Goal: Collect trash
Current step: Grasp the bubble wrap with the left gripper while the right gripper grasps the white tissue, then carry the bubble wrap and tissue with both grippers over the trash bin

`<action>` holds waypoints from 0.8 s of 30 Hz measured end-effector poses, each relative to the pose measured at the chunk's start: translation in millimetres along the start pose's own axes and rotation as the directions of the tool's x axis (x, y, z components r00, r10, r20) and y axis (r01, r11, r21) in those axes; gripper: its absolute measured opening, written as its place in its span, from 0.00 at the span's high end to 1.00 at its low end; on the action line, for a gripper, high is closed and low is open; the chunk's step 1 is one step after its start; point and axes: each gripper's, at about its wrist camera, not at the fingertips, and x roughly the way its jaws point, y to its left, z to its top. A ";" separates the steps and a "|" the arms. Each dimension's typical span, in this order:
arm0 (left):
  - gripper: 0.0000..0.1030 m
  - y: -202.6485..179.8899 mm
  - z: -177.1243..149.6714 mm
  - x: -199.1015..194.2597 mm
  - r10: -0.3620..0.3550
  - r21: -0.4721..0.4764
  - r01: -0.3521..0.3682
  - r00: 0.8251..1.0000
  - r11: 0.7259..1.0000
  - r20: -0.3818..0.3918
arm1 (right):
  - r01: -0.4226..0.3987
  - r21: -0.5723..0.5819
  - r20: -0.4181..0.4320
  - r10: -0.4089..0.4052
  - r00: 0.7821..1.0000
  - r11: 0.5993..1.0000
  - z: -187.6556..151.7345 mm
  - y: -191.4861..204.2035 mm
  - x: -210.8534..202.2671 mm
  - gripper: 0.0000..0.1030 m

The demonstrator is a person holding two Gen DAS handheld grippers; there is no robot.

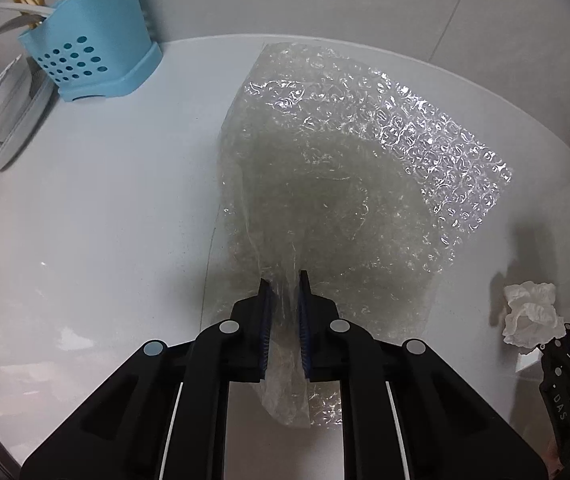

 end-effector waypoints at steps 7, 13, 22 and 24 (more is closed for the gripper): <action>0.90 4.4 -19.2 -31.5 -0.020 -0.011 0.021 0.998 1.000 0.051 | -0.004 0.027 0.037 0.003 0.999 1.000 -7.3 -7.8 -28.9 0.96; 0.90 7.5 -23.3 -37.4 -0.033 -0.008 0.034 0.997 0.999 0.074 | 0.011 0.037 0.057 -0.013 0.998 0.999 -18.9 -11.1 -48.0 0.96; 0.90 13.8 -48.0 -59.9 -0.059 0.015 0.058 0.992 0.998 0.110 | 0.021 0.075 0.105 -0.028 0.994 0.997 -42.8 -14.5 -77.5 0.95; 0.90 11.4 -56.3 -68.9 -0.062 0.023 0.060 0.991 0.998 0.119 | 0.021 0.082 0.111 -0.030 0.993 0.996 -47.7 -13.8 -84.0 0.95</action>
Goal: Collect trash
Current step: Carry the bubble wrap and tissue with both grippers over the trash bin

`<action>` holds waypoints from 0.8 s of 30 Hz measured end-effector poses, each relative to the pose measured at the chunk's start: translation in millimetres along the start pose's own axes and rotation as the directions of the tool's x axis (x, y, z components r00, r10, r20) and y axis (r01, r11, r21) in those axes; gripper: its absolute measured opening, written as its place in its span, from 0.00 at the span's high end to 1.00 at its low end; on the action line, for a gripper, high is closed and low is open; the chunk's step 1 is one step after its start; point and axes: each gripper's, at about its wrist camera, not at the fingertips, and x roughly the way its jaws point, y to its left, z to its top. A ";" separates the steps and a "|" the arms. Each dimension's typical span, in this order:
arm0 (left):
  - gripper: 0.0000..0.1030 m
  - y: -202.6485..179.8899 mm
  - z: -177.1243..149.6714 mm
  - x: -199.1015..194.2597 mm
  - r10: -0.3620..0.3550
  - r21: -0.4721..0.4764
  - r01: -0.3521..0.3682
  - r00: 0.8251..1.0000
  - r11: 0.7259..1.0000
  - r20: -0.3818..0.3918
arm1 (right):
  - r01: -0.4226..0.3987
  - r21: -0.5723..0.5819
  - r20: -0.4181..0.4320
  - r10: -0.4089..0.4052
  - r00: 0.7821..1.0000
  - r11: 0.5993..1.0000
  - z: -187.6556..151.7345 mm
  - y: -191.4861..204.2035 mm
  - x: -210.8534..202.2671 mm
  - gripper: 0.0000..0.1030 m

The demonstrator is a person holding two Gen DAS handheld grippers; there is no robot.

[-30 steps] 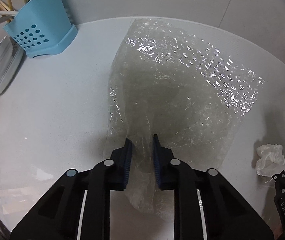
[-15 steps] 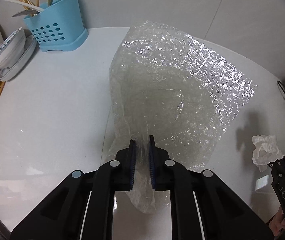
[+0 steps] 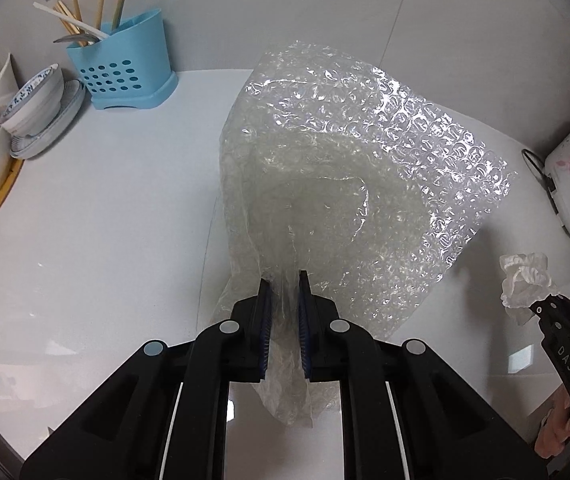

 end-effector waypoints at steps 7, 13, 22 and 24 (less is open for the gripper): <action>0.90 2.1 -12.7 -20.0 -0.020 0.008 0.020 0.999 1.000 0.032 | 0.020 0.001 0.035 -0.020 0.999 1.000 -12.1 2.6 -26.5 0.95; 0.90 7.2 -20.9 -36.2 -0.044 -0.004 0.044 0.997 0.999 0.059 | 0.031 0.008 0.068 -0.032 0.997 0.999 -22.0 6.4 -47.5 0.95; 0.90 12.0 -33.9 -51.9 -0.062 0.008 0.061 0.994 0.998 0.085 | 0.040 0.035 0.097 -0.043 0.994 0.999 -43.3 4.2 -74.3 0.95; 0.90 13.5 -37.5 -56.2 -0.065 0.013 0.064 0.994 0.998 0.092 | 0.031 0.053 0.099 -0.037 0.994 0.998 -47.7 4.1 -78.6 0.95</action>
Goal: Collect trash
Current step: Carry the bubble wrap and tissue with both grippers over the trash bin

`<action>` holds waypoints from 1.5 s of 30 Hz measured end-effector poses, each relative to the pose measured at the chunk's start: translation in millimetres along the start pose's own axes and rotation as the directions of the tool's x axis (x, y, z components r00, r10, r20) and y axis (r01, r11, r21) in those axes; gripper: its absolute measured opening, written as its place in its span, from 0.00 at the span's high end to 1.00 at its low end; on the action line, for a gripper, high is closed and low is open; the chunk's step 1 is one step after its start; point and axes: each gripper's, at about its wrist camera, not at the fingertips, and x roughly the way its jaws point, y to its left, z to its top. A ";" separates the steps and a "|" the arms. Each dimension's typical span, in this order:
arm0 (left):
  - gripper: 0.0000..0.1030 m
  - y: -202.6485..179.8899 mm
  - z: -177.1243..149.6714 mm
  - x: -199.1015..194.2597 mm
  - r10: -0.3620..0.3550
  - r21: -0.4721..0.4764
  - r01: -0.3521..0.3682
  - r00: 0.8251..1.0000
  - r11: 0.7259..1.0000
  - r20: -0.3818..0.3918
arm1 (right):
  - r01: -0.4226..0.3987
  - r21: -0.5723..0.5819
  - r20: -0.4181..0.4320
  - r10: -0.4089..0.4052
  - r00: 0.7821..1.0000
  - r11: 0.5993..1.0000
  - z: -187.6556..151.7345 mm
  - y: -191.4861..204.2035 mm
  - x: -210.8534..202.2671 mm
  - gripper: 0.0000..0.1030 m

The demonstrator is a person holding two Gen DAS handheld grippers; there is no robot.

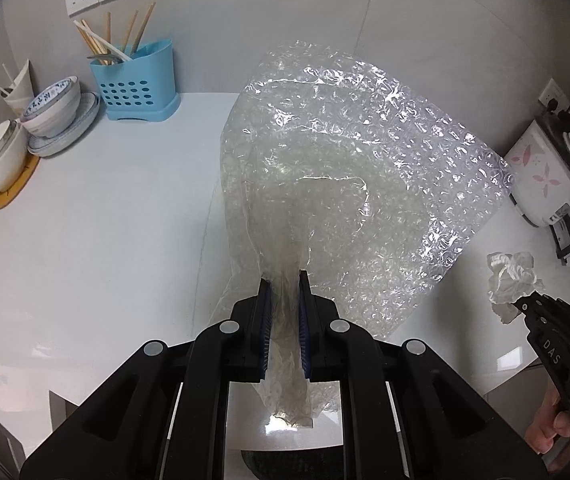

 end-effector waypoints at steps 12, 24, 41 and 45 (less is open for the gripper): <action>0.90 14.4 -15.2 -23.4 -0.012 0.030 0.011 1.000 0.999 0.021 | -0.003 0.026 0.023 0.002 1.000 1.000 -32.4 9.7 -32.1 0.95; 0.90 30.4 -42.6 -43.1 -0.039 0.033 0.038 0.999 0.999 0.027 | -0.009 0.016 0.041 0.008 0.999 1.000 -66.1 28.9 -71.6 0.95; 0.89 34.7 -104.5 -67.5 -0.063 0.032 0.063 0.998 0.998 0.000 | -0.043 -0.004 0.040 0.043 0.998 0.999 -105.3 40.0 -106.2 0.95; 0.90 37.3 -119.8 -66.8 -0.052 0.017 0.052 0.999 0.999 -0.009 | -0.056 0.004 0.026 0.056 0.998 0.998 -116.5 40.1 -104.0 0.95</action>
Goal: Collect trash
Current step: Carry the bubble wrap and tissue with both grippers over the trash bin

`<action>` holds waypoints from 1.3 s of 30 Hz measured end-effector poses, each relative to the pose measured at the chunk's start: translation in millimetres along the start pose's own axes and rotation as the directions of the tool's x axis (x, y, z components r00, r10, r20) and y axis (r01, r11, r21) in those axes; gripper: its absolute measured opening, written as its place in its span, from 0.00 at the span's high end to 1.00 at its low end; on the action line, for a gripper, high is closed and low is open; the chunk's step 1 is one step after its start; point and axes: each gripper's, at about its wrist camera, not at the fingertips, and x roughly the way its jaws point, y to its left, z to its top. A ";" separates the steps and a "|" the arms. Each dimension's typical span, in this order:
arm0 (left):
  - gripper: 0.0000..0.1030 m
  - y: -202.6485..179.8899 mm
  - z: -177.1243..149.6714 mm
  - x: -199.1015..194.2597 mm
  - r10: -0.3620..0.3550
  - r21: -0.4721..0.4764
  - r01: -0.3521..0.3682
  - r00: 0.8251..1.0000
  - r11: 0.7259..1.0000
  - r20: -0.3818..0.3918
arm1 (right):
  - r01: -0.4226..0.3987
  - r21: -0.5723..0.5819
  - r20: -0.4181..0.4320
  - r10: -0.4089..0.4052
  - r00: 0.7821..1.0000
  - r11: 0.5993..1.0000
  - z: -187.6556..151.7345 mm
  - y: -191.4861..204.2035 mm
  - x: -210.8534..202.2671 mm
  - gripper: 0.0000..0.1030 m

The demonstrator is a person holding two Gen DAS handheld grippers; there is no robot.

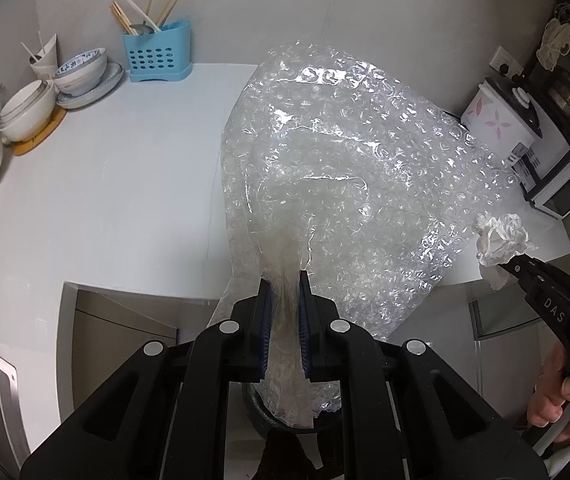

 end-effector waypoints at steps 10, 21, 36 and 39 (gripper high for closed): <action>0.90 10.0 -41.5 10.7 0.001 -0.027 -0.002 0.998 1.000 -0.055 | -0.012 -0.050 -0.035 0.010 0.999 0.999 -34.3 6.6 3.1 0.95; 0.90 18.0 -87.6 15.6 0.005 -0.032 -0.009 0.993 0.999 -0.117 | -0.043 -0.076 -0.089 0.036 0.995 0.996 -71.8 11.2 10.7 0.95; 0.90 0.4 -139.9 51.2 0.019 0.022 -0.014 0.978 1.000 -0.207 | -0.051 -0.048 -0.194 0.041 0.980 0.998 -125.1 -0.6 37.1 0.95; 0.90 -0.8 -146.0 61.0 0.017 0.028 -0.011 0.976 1.000 -0.218 | -0.052 -0.042 -0.210 0.043 0.977 0.998 -133.2 -2.6 46.1 0.95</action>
